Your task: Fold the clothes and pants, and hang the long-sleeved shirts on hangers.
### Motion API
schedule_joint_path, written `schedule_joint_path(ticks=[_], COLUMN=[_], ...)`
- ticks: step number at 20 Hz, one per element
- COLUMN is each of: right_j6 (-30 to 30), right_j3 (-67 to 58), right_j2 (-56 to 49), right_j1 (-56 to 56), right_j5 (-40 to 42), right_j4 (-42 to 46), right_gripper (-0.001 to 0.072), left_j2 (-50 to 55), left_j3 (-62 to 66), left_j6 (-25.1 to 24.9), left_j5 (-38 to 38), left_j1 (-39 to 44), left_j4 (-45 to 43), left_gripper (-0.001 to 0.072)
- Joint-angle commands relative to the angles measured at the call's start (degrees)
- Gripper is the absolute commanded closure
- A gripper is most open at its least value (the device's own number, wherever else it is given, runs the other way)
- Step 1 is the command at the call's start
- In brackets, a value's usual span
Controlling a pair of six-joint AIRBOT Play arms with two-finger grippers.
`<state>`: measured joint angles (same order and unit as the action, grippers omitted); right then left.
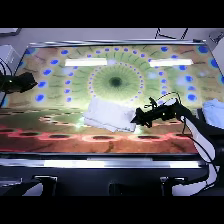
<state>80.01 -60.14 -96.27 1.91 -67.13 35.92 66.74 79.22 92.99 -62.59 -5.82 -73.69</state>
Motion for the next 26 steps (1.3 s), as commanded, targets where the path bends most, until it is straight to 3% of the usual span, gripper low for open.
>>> schedule_joint_path(ticks=[1,3,8,13,18,23,26], right_j6=[-7.26,-6.56,7.67,16.02,20.5,24.74,23.06], right_j3=[-2.14,-8.76,-32.79,-47.89,-52.98,-53.29,-53.29], right_j2=[1.31,4.42,10.21,10.27,10.97,13.86,14.43], right_j1=[-0.85,-5.07,-21.09,-39.47,-55.71,-69.16,-73.26], right_j5=[-2.4,-5.11,-13.16,-22.51,-28.85,-26.58,-30.1], right_j4=[-8.0,-7.61,5.25,10.25,10.32,14.6,18.84], right_gripper=[0.068,0.068,0.0679,0.0679,0.0679,0.068,0.068], left_j2=[0.04,0.04,0.04,0.04,0.04,0.04,0.04], left_j3=[-0.02,-0.02,-0.02,-0.02,-0.02,-0.02,-0.02], left_j6=[0.07,0.04,0.02,0.0,0.0,0.0,0.0], left_j5=[0.2,0.24,1.11,1.07,1.07,1.07,1.09], left_j1=[0.35,0.33,0.33,0.35,0.44,1.55,2.67], left_j4=[0.13,0.13,0.11,0.13,0.13,0.15,0.15], left_gripper=[0.0689,0.0689,0.0689,0.0689,0.0688,0.0688,0.0689])
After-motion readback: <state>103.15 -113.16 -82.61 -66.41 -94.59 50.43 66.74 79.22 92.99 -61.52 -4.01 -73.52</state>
